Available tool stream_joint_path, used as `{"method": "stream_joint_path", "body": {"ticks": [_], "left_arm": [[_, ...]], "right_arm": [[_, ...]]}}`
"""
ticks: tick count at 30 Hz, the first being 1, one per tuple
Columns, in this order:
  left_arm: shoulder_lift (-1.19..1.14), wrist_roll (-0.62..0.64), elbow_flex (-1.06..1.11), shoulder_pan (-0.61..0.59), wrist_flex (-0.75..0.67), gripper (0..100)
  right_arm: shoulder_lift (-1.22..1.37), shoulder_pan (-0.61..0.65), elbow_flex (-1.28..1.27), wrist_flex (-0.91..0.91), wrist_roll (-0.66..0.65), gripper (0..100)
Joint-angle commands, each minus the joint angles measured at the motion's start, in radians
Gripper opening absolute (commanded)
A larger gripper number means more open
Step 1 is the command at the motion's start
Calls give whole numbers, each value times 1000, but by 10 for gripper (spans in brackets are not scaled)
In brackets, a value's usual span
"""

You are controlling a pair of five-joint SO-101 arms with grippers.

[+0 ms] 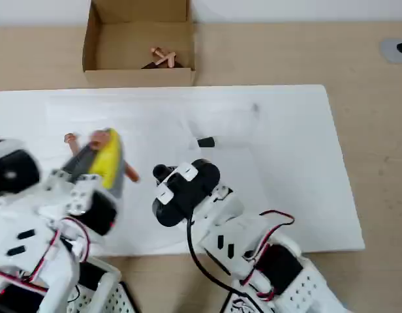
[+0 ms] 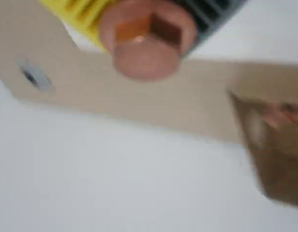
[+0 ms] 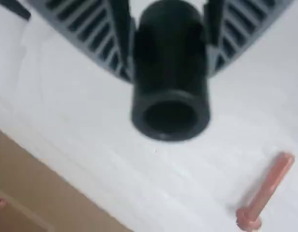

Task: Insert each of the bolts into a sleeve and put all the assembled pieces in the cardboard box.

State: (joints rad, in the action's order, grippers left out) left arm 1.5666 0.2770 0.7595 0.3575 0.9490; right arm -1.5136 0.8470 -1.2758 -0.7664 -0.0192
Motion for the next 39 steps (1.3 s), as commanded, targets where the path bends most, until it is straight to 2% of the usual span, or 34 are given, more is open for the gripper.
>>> {"method": "stream_joint_path", "body": {"ticks": [1, 10, 16, 19, 23, 39], "left_arm": [[5, 6, 3, 52, -9, 4], [5, 5, 37, 43, -40, 5], [4, -58, 147, -40, -245, 5], [-1, -57, 169, -37, -284, 5], [-1, -28, 169, -37, -276, 5], [2, 20, 170, -35, -230, 5]], "right_arm": [[-19, 25, -42, 98, 12, 9], [-19, 30, -64, 149, 12, 9], [-21, 30, -64, 149, 12, 9], [-22, 30, -64, 149, 18, 9], [-24, 27, -65, 146, 68, 9], [-21, 25, -65, 147, 68, 9]]}}
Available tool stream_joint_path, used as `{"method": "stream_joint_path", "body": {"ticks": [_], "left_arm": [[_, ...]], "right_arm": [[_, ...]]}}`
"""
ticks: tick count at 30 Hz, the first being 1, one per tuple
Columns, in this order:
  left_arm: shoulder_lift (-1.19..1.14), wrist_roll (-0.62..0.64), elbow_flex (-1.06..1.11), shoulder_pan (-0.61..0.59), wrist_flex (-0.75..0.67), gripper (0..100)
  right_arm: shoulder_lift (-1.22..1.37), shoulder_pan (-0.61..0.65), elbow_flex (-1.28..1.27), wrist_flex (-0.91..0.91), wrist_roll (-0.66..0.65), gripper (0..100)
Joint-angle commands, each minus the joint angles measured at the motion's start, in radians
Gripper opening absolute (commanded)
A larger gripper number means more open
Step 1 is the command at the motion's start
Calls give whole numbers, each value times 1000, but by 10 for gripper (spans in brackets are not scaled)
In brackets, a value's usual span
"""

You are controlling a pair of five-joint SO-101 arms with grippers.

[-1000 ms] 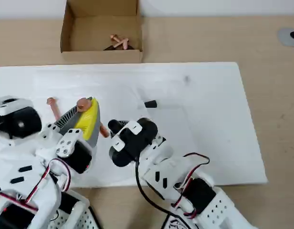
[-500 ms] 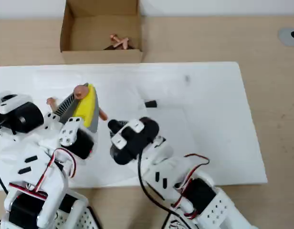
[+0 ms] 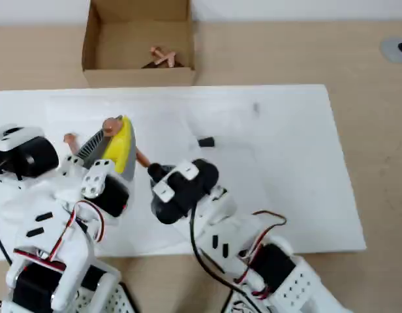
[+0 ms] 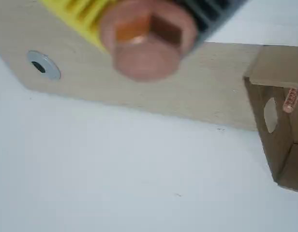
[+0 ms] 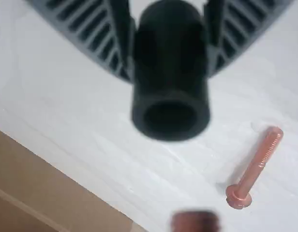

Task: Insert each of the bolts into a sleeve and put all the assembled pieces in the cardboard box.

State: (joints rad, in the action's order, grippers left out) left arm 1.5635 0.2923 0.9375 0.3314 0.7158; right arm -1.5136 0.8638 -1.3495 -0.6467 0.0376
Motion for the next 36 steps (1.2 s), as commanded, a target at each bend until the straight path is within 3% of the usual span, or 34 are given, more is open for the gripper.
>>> {"method": "stream_joint_path", "body": {"ticks": [1, 8, 19, 36], "left_arm": [[5, 6, -11, -9, 15, 5], [7, 5, -31, 38, 112, 5], [7, 5, -28, 40, 112, 5], [2, -2, 95, 38, -37, 6]], "right_arm": [[-21, 8, 8, 28, 11, 9], [-21, 8, 8, 28, 11, 9], [-21, 8, 8, 28, 11, 9], [-22, 8, 8, 21, 11, 9]]}}
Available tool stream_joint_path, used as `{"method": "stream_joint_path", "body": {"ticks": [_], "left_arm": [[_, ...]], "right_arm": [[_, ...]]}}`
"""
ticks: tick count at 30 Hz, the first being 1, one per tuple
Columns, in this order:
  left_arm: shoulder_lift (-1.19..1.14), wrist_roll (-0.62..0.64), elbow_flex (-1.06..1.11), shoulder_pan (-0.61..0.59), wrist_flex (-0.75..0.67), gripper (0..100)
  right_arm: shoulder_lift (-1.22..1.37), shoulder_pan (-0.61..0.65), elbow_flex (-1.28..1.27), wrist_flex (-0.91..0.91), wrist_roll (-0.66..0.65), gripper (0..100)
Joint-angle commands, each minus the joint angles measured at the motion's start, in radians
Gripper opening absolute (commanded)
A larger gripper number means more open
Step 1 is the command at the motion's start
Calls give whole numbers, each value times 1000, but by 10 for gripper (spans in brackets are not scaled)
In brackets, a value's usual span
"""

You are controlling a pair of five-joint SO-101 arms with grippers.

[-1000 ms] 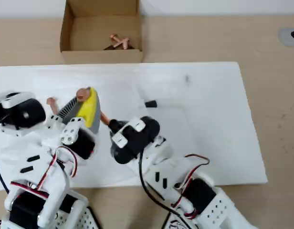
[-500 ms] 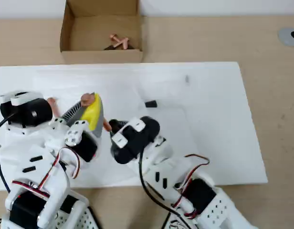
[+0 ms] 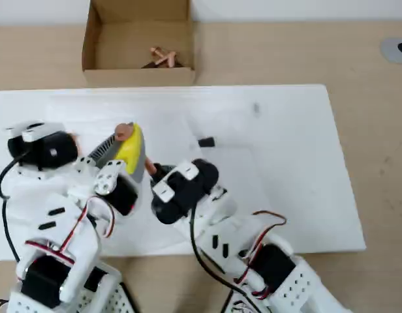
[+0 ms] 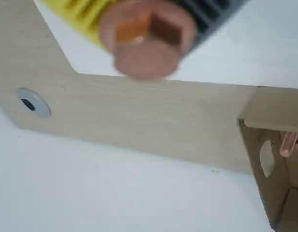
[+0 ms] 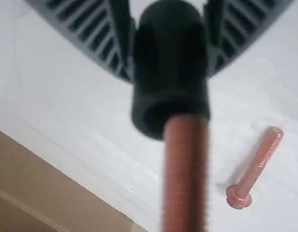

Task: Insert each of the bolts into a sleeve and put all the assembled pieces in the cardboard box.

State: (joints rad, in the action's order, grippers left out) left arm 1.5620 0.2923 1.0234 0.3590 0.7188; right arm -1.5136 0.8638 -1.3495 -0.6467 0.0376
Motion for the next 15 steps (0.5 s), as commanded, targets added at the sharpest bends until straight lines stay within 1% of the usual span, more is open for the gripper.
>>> {"method": "stream_joint_path", "body": {"ticks": [1, 8, 11, 15], "left_arm": [[5, -3, 21, 11, -48, 6], [5, -3, 68, 12, -104, 6], [8, -3, 71, 46, -89, 6], [8, -3, 68, 98, -28, 6]], "right_arm": [[-22, 8, 8, 21, 11, 9], [-22, 8, 8, 21, 11, 9], [-21, 7, 8, 21, 11, 9], [-21, 7, 8, 21, 11, 9]]}}
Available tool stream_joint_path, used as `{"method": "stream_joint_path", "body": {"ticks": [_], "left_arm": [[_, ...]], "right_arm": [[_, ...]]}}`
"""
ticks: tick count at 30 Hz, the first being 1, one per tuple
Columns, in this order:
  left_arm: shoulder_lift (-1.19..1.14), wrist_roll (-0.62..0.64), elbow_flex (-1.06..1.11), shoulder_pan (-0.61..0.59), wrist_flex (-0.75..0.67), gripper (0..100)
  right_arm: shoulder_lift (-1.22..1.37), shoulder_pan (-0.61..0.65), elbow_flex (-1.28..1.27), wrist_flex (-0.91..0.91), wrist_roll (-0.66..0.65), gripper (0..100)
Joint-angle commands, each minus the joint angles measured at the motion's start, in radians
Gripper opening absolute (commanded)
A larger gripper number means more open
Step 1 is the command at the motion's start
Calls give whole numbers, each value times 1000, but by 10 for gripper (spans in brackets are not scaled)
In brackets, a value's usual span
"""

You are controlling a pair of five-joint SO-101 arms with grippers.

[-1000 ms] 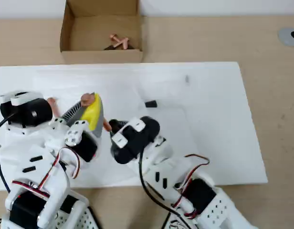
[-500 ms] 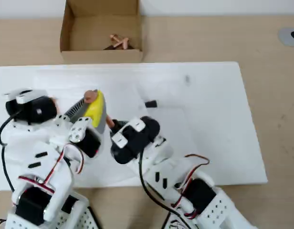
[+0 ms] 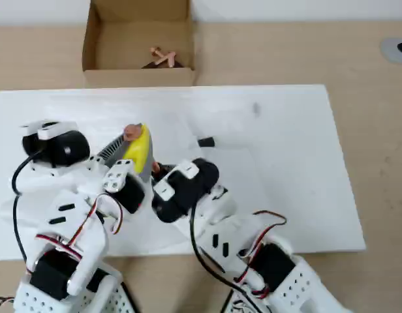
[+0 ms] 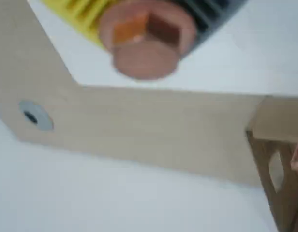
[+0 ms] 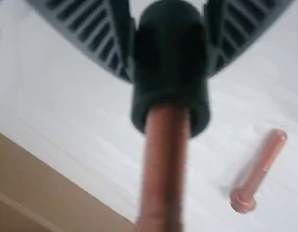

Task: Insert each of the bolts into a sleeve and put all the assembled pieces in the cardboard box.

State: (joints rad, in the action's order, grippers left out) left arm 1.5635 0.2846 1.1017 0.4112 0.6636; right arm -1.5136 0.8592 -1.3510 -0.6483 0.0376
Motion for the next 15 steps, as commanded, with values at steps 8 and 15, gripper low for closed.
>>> {"method": "stream_joint_path", "body": {"ticks": [8, 15], "left_arm": [[10, -89, -32, 104, 153, 6], [8, -52, -118, 55, 295, 147]], "right_arm": [[-21, 12, 10, 23, 11, 9], [-19, 12, 10, 21, 11, 9]]}}
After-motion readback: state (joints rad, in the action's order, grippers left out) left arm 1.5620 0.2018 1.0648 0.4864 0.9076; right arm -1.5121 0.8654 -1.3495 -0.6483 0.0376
